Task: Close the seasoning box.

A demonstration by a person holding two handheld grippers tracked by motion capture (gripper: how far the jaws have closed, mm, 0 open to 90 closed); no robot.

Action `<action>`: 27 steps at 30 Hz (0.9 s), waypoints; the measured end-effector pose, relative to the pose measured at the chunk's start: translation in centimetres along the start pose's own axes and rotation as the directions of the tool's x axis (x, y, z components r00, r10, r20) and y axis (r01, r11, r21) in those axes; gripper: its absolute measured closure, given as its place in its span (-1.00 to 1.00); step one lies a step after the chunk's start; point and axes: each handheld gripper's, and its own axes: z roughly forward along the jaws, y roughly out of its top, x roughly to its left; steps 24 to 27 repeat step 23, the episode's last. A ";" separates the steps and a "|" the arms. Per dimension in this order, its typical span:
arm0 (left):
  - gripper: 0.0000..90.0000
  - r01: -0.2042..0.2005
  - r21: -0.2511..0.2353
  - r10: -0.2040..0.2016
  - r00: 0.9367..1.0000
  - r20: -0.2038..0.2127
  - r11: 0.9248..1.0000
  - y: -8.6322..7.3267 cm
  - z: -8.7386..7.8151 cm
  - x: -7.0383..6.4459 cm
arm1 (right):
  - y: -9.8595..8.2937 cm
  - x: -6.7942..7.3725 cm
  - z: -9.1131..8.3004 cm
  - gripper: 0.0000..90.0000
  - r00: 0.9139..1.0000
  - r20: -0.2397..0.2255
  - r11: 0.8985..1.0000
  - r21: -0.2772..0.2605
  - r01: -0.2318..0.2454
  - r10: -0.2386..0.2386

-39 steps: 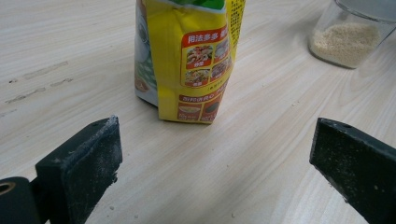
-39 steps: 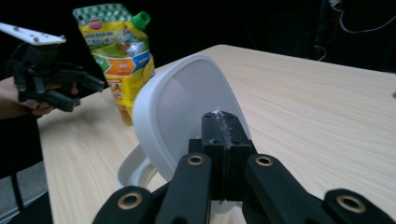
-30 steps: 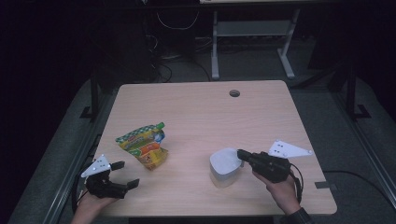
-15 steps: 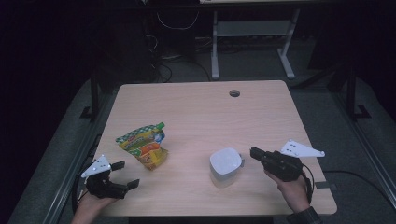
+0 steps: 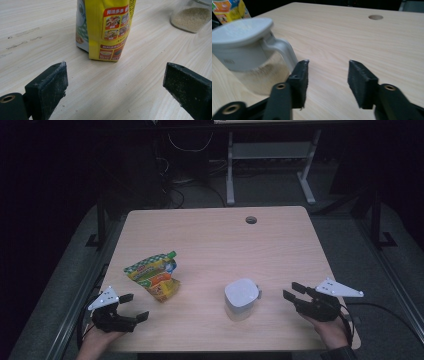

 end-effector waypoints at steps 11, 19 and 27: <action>-0.88 -0.023 0.020 0.023 1.000 -0.018 1.000 -0.1 0.3 0.0 | -2.1 -1.5 0.4 -0.72 1.000 0.026 0.999 0.042 0.000 -0.001; -0.88 -0.028 0.027 0.029 0.999 -0.021 0.999 -0.2 0.4 0.0 | -2.5 -1.3 1.2 -0.78 1.000 0.030 0.997 0.071 0.006 -0.008; -0.88 -0.028 0.028 0.028 0.999 -0.023 0.999 -0.2 0.5 0.0 | -2.5 -1.4 1.2 -0.78 0.999 0.038 0.997 0.071 0.003 -0.006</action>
